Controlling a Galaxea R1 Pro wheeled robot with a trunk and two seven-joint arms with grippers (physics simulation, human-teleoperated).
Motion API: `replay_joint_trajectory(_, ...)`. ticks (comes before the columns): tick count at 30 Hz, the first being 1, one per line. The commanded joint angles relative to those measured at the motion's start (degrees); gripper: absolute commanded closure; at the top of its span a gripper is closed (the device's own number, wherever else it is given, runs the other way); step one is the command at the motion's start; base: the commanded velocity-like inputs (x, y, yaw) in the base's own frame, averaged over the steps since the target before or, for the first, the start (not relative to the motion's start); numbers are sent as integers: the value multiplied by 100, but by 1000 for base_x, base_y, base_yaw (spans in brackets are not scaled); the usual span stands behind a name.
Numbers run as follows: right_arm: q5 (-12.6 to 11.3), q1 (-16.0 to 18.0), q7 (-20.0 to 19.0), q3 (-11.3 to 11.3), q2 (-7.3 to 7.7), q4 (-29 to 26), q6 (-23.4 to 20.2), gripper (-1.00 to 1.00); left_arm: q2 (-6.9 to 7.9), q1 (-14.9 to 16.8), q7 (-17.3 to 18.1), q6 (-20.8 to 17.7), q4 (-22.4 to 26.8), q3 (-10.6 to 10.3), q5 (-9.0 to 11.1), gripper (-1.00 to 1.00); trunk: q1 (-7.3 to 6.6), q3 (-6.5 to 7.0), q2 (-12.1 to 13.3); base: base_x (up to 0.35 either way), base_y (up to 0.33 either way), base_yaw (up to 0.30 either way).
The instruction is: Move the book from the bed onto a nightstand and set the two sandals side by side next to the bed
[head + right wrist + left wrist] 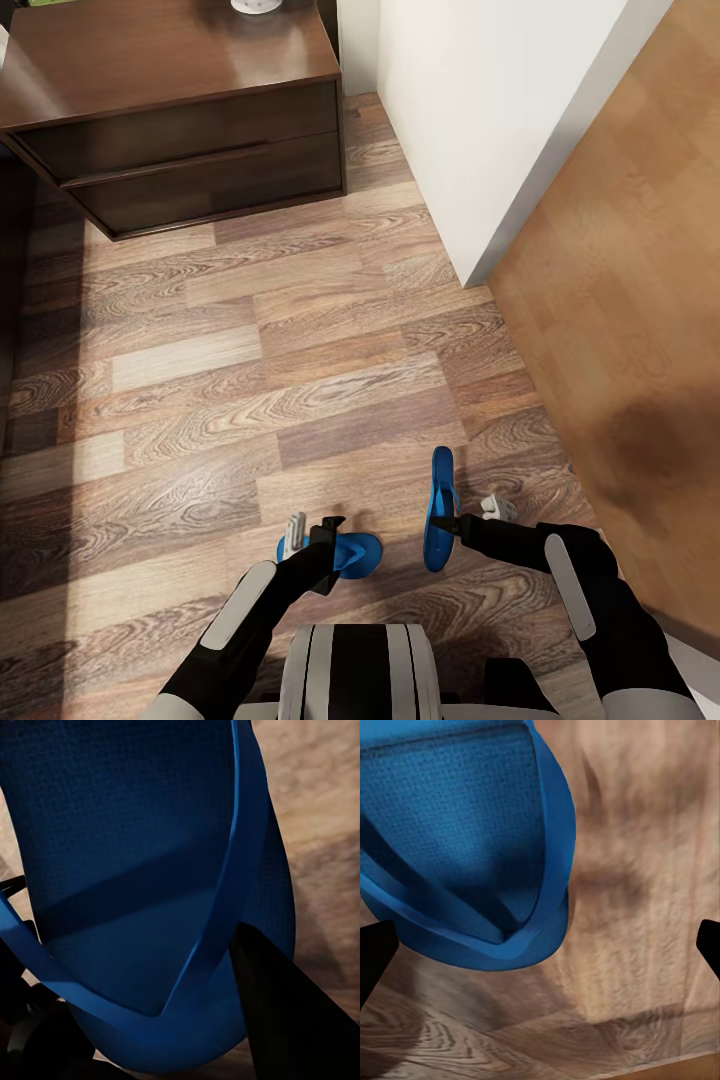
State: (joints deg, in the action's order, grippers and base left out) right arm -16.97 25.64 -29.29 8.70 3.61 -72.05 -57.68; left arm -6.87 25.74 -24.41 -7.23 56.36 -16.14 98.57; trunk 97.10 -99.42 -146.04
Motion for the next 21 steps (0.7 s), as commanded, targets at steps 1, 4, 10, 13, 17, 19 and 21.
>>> replay_joint_trajectory(1,36,3,-50,9,-1,-2,-24,100,1,1,-25,40,7,6,22,-100,-1,-3,-1,0,0,0)
replay_joint_trajectory(4,36,3,-48,3,-1,-2,-24,100,-2,1,-21,219,4,7,22,-100,-1,-3,-1,0,0,0)
replay_joint_trajectory(10,36,4,-47,1,-1,-2,-24,100,-25,4,-20,332,29,6,21,-100,-1,-3,-1,0,0,0)
replay_joint_trajectory(13,34,3,-50,0,-1,-2,-24,100,-39,32,58,325,134,-7,29,-100,-1,-3,-1,0,0,0)
replay_joint_trajectory(17,33,6,-50,0,-1,-2,-24,100,-100,43,148,306,160,-14,30,-100,-1,-3,-1,0,0,0)
replay_joint_trajectory(19,35,5,-50,0,-1,-2,-24,100,-113,44,158,303,162,-18,30,-100,-1,-3,-1,0,0,0)
replay_joint_trajectory(21,36,4,-50,0,-1,-2,-24,100,-118,45,162,297,164,-20,30,-100,-1,-3,-1,0,0,0)
